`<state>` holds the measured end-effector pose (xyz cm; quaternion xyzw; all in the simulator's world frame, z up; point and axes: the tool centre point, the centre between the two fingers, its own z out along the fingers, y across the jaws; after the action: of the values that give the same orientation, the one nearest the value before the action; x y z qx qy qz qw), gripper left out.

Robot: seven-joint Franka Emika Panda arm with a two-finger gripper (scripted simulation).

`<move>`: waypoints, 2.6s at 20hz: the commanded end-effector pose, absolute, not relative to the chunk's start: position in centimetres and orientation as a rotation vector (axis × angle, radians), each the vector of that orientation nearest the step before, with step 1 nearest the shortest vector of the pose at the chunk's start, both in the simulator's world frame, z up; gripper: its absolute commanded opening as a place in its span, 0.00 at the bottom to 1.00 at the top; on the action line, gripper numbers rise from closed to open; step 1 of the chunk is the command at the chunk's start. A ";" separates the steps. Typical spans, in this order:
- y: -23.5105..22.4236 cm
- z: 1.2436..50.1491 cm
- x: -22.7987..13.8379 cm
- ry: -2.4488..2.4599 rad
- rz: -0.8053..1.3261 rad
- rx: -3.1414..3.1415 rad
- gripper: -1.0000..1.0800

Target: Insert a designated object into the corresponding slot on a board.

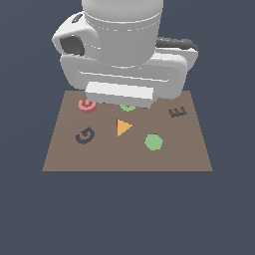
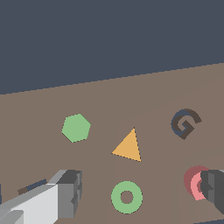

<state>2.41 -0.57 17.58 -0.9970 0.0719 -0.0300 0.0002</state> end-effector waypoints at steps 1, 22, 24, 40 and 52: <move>-1.5 17.0 2.5 0.328 -0.090 -3.123 0.96; -12.1 8.5 -2.5 1.661 -0.030 -2.669 0.96; -12.7 7.8 -3.3 1.755 -0.024 -2.609 0.96; -14.1 5.0 -6.9 2.108 0.000 -2.330 0.96; -14.0 3.0 -6.9 2.109 0.000 -2.329 0.96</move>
<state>-6.93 -14.05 3.28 -0.7415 0.6709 0.0004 -0.0003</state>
